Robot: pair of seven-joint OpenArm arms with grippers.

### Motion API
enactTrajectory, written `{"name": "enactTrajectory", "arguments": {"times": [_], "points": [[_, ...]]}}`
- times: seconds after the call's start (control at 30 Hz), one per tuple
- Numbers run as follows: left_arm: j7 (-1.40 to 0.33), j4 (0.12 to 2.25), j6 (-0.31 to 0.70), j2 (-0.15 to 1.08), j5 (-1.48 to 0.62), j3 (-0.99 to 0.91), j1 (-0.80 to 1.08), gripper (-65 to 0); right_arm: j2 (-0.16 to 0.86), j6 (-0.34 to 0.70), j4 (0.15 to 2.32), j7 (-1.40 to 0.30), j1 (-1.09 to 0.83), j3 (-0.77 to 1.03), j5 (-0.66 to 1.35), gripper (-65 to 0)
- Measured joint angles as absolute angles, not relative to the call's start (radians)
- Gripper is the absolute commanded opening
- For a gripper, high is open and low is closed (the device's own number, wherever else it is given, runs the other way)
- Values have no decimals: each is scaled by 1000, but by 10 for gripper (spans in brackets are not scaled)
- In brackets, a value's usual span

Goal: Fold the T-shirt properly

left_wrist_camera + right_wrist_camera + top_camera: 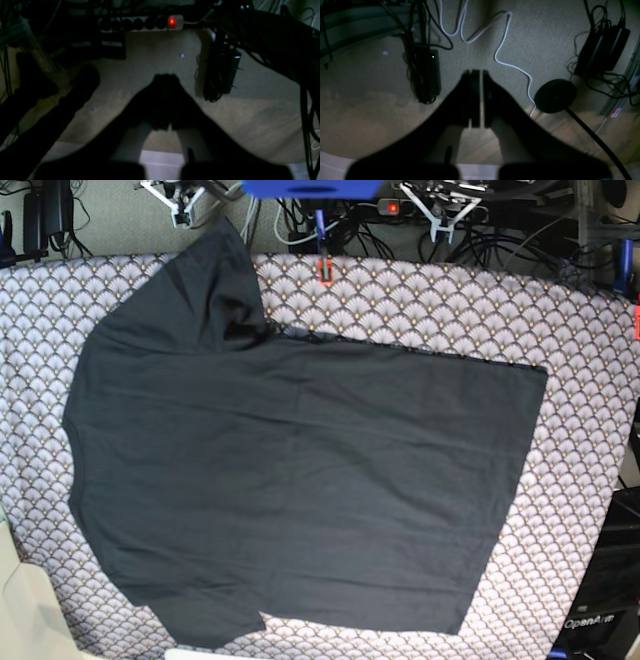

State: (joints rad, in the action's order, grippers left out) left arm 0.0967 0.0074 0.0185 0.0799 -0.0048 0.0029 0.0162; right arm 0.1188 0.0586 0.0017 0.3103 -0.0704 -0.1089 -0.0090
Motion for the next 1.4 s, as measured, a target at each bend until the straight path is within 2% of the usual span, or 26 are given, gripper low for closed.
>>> {"name": "enactTrajectory", "arguments": {"times": [0.87, 1.07, 1.23, 1.4], "points": [[101, 7, 19, 80, -5, 4, 19, -650, 119, 59, 2, 327, -75, -107, -9, -650], [286, 12, 27, 83, -1, 8, 152, -650, 150, 67, 8, 554, -206, -107, -2, -650], [478, -2, 178, 86, -4, 2, 333, -650, 189, 66, -2, 772, -379, -80, 6, -650], [766, 8, 210, 84, -114, 1, 406, -650, 201, 66, 7, 1040, -476, 7, -3, -650]]}}
